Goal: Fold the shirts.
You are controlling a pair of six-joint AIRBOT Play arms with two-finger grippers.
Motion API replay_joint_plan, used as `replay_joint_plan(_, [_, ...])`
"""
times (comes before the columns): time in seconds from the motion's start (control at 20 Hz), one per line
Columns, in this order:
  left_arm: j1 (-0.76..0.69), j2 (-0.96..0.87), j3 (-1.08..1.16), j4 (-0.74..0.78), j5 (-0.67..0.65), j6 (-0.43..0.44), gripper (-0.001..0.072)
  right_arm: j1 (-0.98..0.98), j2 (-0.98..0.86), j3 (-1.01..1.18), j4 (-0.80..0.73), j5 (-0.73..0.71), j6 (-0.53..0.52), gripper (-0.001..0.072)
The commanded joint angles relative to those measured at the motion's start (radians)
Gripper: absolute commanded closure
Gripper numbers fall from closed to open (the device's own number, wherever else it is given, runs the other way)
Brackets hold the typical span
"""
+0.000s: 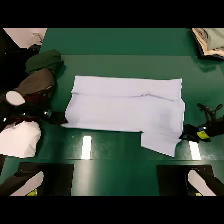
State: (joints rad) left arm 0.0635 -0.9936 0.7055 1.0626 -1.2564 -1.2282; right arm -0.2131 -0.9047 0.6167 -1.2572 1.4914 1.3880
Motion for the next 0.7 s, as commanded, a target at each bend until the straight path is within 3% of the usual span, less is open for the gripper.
replay_joint_plan(0.0, [0.0, 0.18, -0.14, 0.032, -0.118, -0.084, 0.0687, 0.018, 0.189, 0.011, -0.078, 0.075, 0.039, 0.0699])
replay_joint_plan(0.1, [0.0, 0.248, -0.185, -0.017, -0.193, -0.106, 0.0687, 0.018, 0.266, 0.011, -0.069, 0.088, 0.05, 0.0699])
replay_joint_plan(0.2, [0.0, 0.274, -0.163, -0.046, -0.178, -0.108, 0.0687, 0.018, 0.302, 0.011, -0.042, 0.074, 0.051, 0.0699])
replay_joint_plan(0.4, [0.0, 0.245, -0.011, -0.045, 0.121, -0.111, 0.0687, 0.019, 0.192, 0.075, 0.064, -0.035, 0.05, 0.07])
replay_joint_plan(0.65, [0.0, 0.0, 0.129, -0.051, 0.235, -0.107, 0.0687, 0.035, -0.106, 0.291, 0.112, -0.152, -0.002, 0.07])
